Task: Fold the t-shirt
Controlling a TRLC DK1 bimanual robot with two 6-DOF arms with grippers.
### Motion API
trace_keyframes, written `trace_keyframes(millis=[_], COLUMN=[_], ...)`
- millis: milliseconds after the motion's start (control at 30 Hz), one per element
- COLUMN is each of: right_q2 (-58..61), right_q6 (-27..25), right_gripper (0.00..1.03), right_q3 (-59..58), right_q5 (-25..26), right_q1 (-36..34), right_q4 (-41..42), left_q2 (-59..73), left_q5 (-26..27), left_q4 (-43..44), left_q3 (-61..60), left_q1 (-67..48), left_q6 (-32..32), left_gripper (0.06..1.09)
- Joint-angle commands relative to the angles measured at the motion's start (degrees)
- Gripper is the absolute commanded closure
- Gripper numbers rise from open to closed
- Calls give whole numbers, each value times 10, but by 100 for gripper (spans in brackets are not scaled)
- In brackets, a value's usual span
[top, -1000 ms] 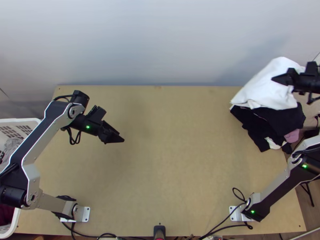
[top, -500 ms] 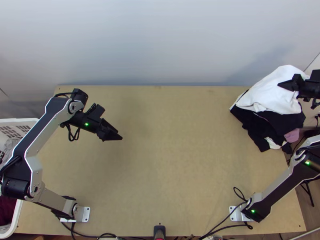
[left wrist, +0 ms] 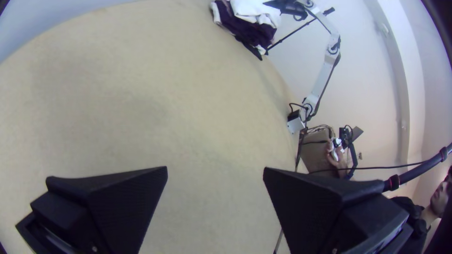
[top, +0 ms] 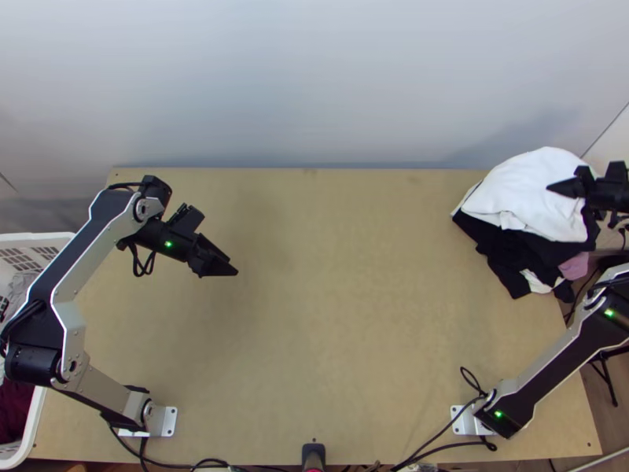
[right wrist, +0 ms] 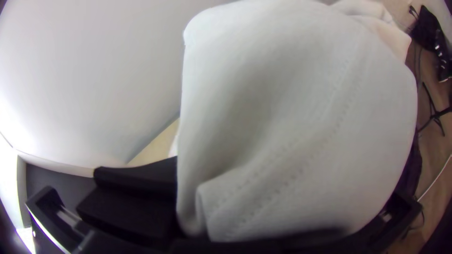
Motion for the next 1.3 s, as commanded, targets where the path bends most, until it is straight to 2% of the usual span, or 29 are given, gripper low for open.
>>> trace_keyframes(millis=[0, 100, 267, 500, 633, 800, 933, 1033, 1067, 1167, 1233, 1267], right_q2=[11, 0, -27, -68, -82, -115, -143, -147, -146, -151, -155, -153], right_q6=[-7, -14, -21, -24, -49, -46, -48, -49, -49, -45, -37, -31], right_gripper=[64, 46, 3, 3, 3, 4, 19, 41, 52, 82, 100, 100], right_q3=[-15, -16, -17, -15, -15, 12, 45, 46, 45, 28, 5, -7], right_q5=[21, 39, 75, 103, 136, 135, 135, 140, 157, 284, 310, 313], right_q1=[-28, -32, -34, -49, -77, -113, -68, -3, 18, 77, 98, 108], right_q4=[0, -6, -14, -17, -35, -51, -71, -69, -61, 1, 56, 76], left_q2=[3, 6, 17, 23, 23, 19, 16, 8, 3, -11, -20, -24], left_q5=[0, 0, 0, 0, -1, 0, 0, 0, 0, -1, -1, -2], left_q4=[1, 1, 1, 1, 0, 0, -1, -3, -4, -5, -5, -5], left_q3=[-2, -1, 6, 12, 11, 10, 5, 0, -2, -10, -17, -22], left_q1=[2, 0, -3, 0, 1, 1, 1, 1, 2, 10, 17, 19], left_q6=[2, 3, 3, 3, 4, 3, 3, 3, 3, 1, 2, 4], left_gripper=[10, 10, 10, 10, 10, 10, 10, 10, 10, 10, 10, 10])
